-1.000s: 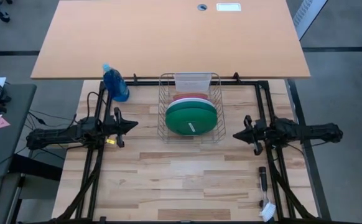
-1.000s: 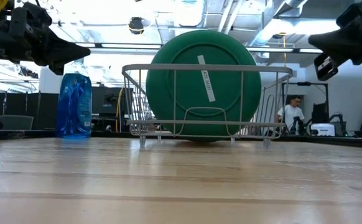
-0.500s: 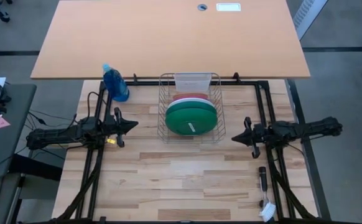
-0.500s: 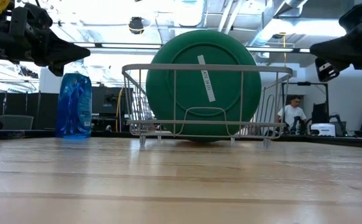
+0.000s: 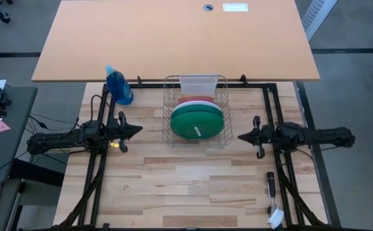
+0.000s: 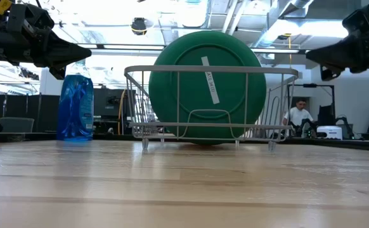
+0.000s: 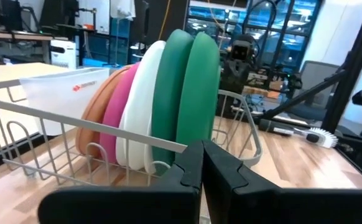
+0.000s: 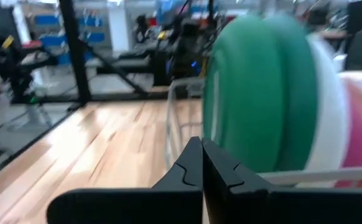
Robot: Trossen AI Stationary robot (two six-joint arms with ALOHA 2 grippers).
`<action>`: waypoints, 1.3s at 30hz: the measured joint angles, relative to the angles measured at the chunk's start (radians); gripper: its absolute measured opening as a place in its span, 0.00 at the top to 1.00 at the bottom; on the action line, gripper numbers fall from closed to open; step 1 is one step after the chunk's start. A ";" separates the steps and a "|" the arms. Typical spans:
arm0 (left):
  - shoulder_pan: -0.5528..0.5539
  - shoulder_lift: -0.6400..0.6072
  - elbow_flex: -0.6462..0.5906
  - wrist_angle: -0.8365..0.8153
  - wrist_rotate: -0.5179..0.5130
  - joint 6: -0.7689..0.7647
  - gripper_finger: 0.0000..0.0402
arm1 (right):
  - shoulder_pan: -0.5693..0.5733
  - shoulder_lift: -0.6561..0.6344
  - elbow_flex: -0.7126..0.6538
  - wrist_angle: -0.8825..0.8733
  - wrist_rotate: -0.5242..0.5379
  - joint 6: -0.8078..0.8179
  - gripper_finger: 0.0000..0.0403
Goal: Sort dishes
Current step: Return to Home Position
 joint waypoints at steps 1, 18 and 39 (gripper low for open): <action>0.000 0.000 0.000 0.001 0.000 0.000 1.00 | -0.014 -0.018 0.000 0.000 0.000 -0.001 1.00; 0.000 0.000 0.000 -0.001 0.001 0.045 1.00 | -0.073 -0.038 -0.001 -0.011 -0.052 0.005 1.00; 0.000 0.000 0.000 -0.036 0.138 0.092 1.00 | -0.073 -0.038 -0.002 -0.008 -0.053 0.007 1.00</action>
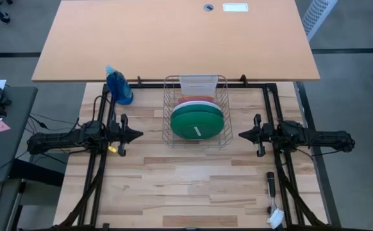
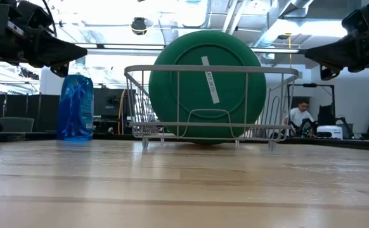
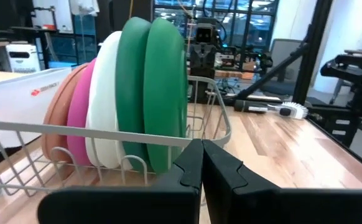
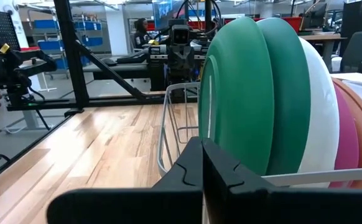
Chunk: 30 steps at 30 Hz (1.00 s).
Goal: Sort dishes
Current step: Return to Home Position
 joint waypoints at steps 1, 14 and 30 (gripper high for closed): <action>-0.001 0.000 0.000 -0.001 0.007 0.007 1.00 | 0.000 0.000 0.000 0.000 0.000 0.000 1.00; -0.088 0.000 0.000 0.013 -0.087 0.019 1.00 | 0.000 0.000 0.000 0.000 0.000 0.001 1.00; -0.101 0.000 0.000 0.021 -0.029 0.102 1.00 | 0.000 0.000 0.000 0.000 0.000 0.003 1.00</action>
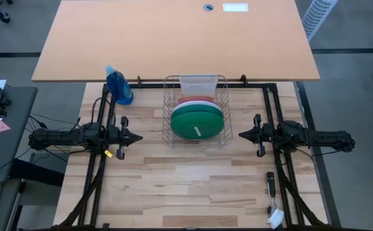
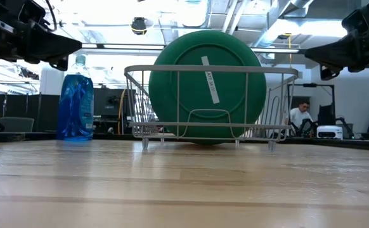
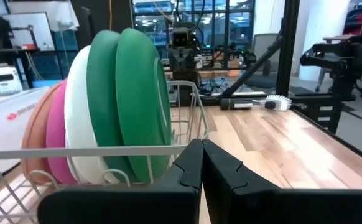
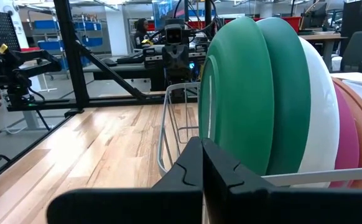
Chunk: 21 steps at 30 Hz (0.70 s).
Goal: Sort dishes
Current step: Return to Home Position
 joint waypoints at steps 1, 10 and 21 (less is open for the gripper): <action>0.000 0.000 0.000 -0.005 0.002 -0.006 1.00 | 0.000 0.000 0.000 0.000 0.000 0.000 1.00; 0.000 0.000 0.000 -0.015 -0.005 -0.058 1.00 | 0.000 0.000 0.000 0.000 0.000 -0.002 1.00; 0.000 0.000 0.000 -0.017 -0.006 -0.053 1.00 | 0.000 0.000 0.000 0.000 0.000 -0.003 1.00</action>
